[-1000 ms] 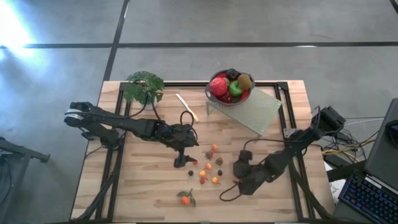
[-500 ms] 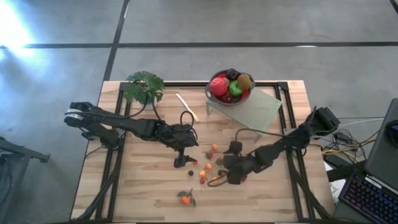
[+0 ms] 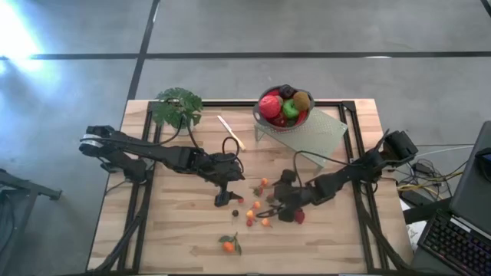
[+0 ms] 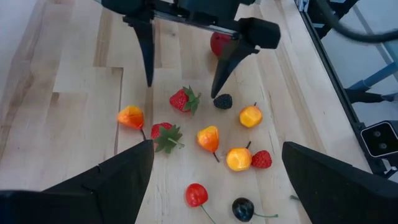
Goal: Pick & Place Fruit
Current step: Put the strawberry into the red gray colander on the shelf
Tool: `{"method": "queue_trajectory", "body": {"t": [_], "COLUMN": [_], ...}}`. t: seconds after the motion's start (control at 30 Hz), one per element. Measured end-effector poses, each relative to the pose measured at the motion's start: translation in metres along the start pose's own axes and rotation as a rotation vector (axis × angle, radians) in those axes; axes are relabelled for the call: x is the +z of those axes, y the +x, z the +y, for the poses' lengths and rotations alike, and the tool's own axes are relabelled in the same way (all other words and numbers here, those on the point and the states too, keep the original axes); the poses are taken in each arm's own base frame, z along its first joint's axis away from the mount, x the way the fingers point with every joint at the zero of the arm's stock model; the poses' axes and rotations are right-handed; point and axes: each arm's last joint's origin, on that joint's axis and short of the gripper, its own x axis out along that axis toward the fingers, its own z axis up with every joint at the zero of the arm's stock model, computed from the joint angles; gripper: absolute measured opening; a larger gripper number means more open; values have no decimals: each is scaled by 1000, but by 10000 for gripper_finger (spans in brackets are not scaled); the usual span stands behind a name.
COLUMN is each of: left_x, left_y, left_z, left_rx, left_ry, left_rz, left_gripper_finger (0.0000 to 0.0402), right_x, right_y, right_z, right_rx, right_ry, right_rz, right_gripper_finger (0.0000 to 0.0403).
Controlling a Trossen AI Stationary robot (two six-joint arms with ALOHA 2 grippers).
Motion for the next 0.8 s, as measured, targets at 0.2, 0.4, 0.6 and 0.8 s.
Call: {"method": "queue_trajectory", "body": {"t": [0.2,0.4,0.6,0.8], "left_x": [0,0,0,0], "left_y": [0,0,0,0], "left_z": [0,0,0,0], "left_rx": [0,0,0,0], "left_ry": [0,-3,-4,-4], "left_rz": [0,0,1,0], "left_gripper_finger": [360,360,360,360], "right_x": [-8,-20,-19,-18], "right_y": [6,24,35,34], "right_z": [-5,-5,1,2], "right_rx": [-2,-23,-33,-4], "right_ry": [21,7,11,8], "right_rz": [-21,20,18,30], "right_gripper_finger": [384,384,369,282]}}
